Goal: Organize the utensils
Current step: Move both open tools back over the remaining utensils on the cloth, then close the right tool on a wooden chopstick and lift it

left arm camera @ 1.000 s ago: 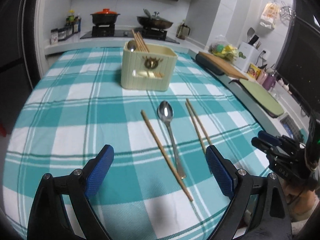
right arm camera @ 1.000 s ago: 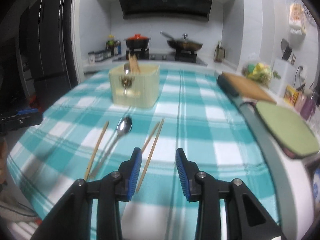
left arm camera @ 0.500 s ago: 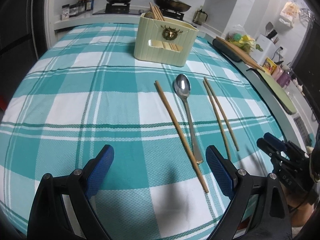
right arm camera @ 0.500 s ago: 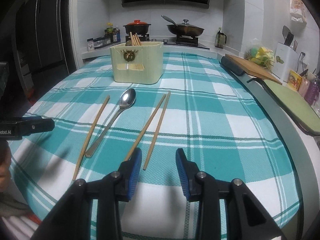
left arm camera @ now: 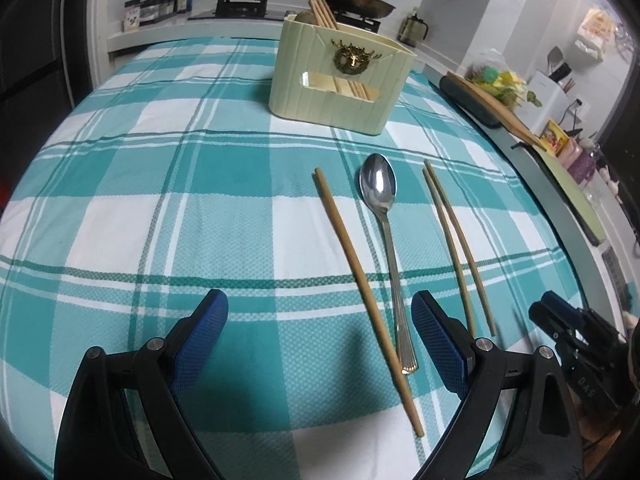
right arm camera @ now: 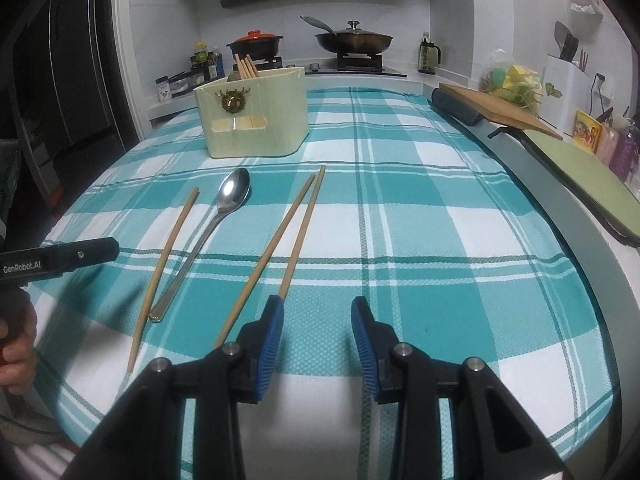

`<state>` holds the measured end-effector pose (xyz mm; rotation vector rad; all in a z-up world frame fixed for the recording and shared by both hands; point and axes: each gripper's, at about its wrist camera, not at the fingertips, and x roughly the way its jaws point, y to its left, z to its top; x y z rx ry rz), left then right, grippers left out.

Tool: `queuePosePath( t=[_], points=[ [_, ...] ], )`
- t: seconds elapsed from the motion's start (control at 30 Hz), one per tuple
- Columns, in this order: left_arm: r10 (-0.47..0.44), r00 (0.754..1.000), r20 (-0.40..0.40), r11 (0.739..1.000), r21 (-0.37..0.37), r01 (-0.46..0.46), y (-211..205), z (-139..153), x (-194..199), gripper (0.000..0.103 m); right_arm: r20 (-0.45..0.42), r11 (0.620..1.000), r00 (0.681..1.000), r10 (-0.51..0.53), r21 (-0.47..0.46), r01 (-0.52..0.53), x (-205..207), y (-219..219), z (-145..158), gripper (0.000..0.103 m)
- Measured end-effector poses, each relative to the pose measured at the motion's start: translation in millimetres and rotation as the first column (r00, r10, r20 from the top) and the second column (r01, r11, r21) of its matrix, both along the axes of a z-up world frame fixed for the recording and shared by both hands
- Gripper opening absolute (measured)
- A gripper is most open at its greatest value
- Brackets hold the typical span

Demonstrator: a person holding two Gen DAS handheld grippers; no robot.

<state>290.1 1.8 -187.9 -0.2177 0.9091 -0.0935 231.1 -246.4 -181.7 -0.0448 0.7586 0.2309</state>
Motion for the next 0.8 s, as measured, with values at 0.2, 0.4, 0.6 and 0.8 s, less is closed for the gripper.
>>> queuePosePath(
  t=[0.2, 0.4, 0.6, 0.8],
  points=[
    [0.013, 1.000, 0.001, 0.999, 0.046, -0.013, -12, -7, 25, 0.094, -0.034, 1.000, 0.999, -0.005, 0.010, 0.005, 16, -1, -3, 0.036],
    [0.029, 0.999, -0.024, 0.996, 0.086, -0.027, -20, -23, 37, 0.092, -0.069, 0.999, 0.997, 0.037, 0.035, -0.034, 38, 10, -4, 0.035],
    [0.019, 0.999, -0.034, 0.989, 0.149, -0.014, -27, -30, 49, 0.088, -0.120, 0.997, 0.989, 0.081, 0.021, -0.079, 71, 28, -14, 0.025],
    [0.005, 0.999, -0.037, 0.981, 0.194, 0.003, -31, -34, 45, 0.084, -0.180, 0.994, 0.977, 0.112, 0.010, -0.112, 89, 39, -31, 0.017]
  ],
)
